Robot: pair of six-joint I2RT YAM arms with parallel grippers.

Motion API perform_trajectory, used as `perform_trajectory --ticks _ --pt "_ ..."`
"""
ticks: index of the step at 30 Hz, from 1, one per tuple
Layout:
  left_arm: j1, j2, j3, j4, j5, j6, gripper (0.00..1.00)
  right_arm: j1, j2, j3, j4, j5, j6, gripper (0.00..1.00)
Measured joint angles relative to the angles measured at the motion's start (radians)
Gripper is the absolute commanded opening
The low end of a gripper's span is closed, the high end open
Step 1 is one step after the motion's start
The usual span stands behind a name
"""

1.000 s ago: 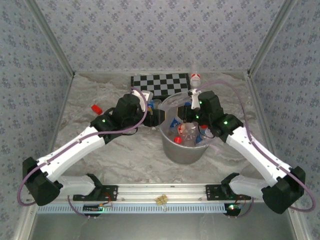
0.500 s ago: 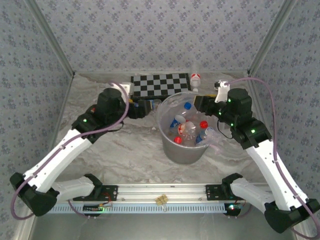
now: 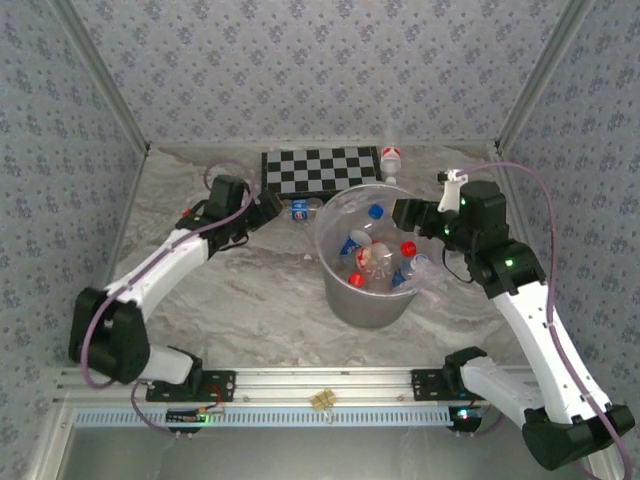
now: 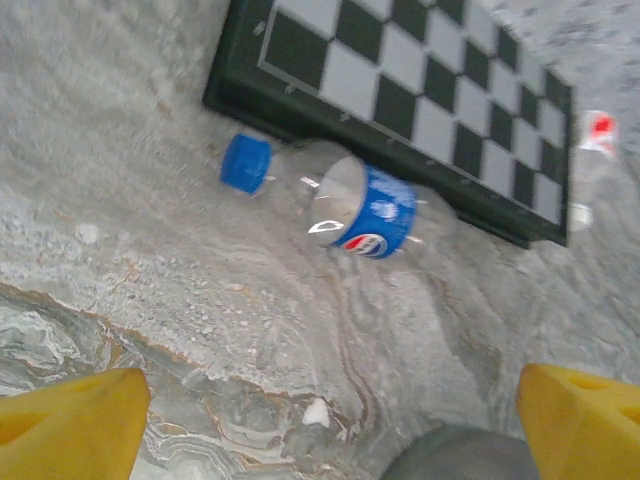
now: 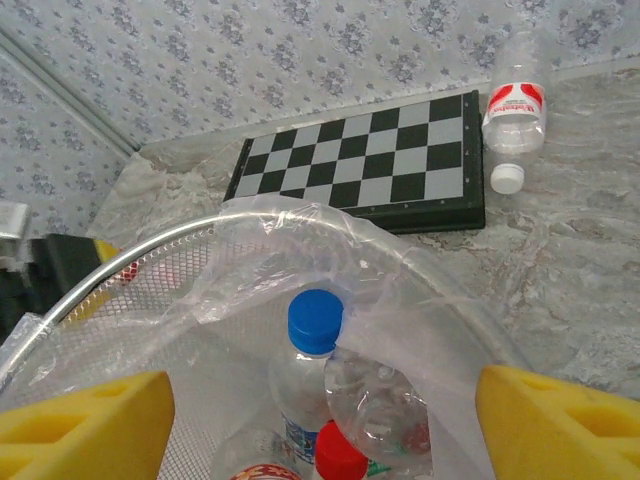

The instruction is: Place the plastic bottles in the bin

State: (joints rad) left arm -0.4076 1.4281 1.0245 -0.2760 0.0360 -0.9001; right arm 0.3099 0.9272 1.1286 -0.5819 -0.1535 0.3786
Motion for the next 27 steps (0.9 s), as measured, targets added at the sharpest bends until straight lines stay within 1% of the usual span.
perform_trajectory --ticks 5,11,17,19,23,25,26,27 --pt "-0.003 0.173 0.063 0.035 -0.013 -0.1 0.96 -0.039 -0.043 0.003 -0.075 -0.008 -0.002 0.82" --pt "-0.019 0.34 0.18 0.084 -0.025 -0.161 0.96 -0.079 -0.101 0.002 -0.127 -0.034 -0.001 0.81" --pt "-0.025 0.439 0.227 0.122 -0.026 -0.214 0.9 -0.102 -0.133 0.002 -0.146 -0.05 -0.006 0.81" --pt "-0.026 0.465 0.234 0.127 -0.026 -0.225 0.9 -0.112 -0.141 0.0 -0.149 -0.053 -0.01 0.81" --pt "-0.034 0.526 0.261 0.139 -0.026 -0.239 0.95 -0.13 -0.154 -0.007 -0.157 -0.062 -0.021 0.81" --pt "-0.038 0.555 0.291 0.153 -0.026 -0.244 0.95 -0.137 -0.159 -0.011 -0.163 -0.069 -0.026 0.81" --pt "-0.039 0.57 0.311 0.156 -0.024 -0.245 0.93 -0.14 -0.161 -0.013 -0.167 -0.072 -0.028 0.81" --pt "-0.04 0.586 0.328 0.161 -0.022 -0.245 0.88 -0.142 -0.163 -0.014 -0.174 -0.072 -0.031 0.81"
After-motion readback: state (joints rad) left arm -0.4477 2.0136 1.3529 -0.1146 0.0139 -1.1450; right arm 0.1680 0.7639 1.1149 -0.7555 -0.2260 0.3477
